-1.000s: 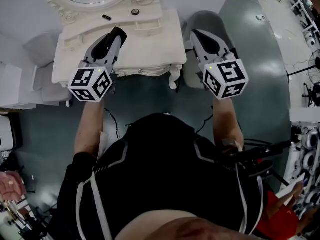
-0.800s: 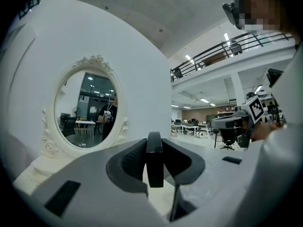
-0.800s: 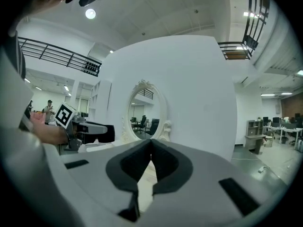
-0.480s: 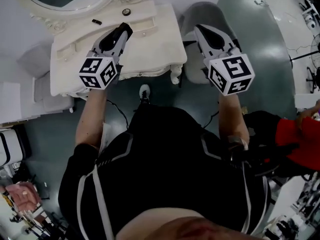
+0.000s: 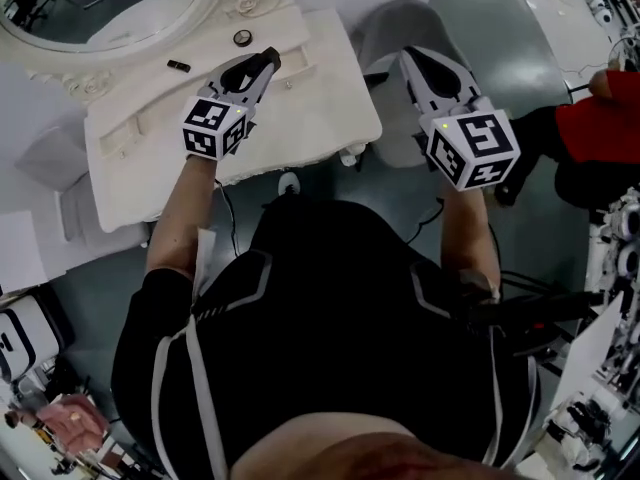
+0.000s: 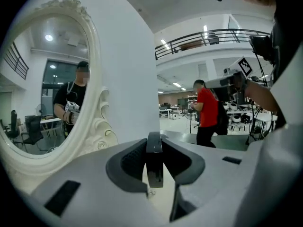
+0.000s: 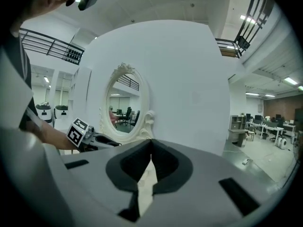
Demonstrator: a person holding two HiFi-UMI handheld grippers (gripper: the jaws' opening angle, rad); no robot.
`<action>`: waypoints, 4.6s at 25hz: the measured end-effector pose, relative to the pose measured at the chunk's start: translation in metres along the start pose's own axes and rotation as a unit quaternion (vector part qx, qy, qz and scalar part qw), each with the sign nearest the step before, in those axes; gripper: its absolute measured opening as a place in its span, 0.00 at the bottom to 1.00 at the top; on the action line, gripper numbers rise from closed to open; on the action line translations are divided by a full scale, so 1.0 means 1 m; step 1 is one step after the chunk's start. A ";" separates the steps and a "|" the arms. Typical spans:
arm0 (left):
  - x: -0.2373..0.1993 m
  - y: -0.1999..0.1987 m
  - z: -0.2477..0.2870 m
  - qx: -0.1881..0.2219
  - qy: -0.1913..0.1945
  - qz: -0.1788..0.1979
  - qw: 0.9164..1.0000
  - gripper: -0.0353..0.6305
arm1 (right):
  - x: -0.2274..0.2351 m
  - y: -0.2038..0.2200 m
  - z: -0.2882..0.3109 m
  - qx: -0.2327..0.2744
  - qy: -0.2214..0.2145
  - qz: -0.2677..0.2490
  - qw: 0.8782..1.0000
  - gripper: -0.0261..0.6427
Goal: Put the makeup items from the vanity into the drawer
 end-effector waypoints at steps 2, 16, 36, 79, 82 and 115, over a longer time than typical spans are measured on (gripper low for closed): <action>-0.011 0.011 0.014 -0.012 0.016 0.004 1.000 0.19 | 0.002 0.004 0.012 -0.010 0.006 0.004 1.000 0.05; -0.031 0.100 0.103 -0.145 0.127 0.094 0.977 0.19 | 0.013 0.035 0.027 -0.076 0.077 0.023 0.994 0.05; -0.024 0.159 0.150 -0.224 0.232 0.091 0.942 0.19 | 0.015 0.067 0.013 -0.132 0.133 0.055 0.981 0.05; -0.004 0.034 0.058 -0.058 0.093 -0.003 0.994 0.21 | 0.019 0.037 -0.036 -0.045 0.034 0.025 0.998 0.05; 0.007 0.007 0.029 -0.020 0.058 -0.013 0.998 0.21 | 0.015 0.032 -0.045 -0.026 0.012 0.018 0.999 0.05; 0.094 -0.127 -0.201 0.133 -0.194 -0.068 0.970 0.06 | -0.047 -0.040 -0.077 0.088 -0.093 0.005 0.992 0.05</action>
Point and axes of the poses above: the fingertips, and each gripper's own axes: z forward along the fingers, x to its right, y out of its underside, the point moved 3 cm from there along -z, backward along the fingers, and after that the axes turned 1 degree about -z, right-handed, at the moved point
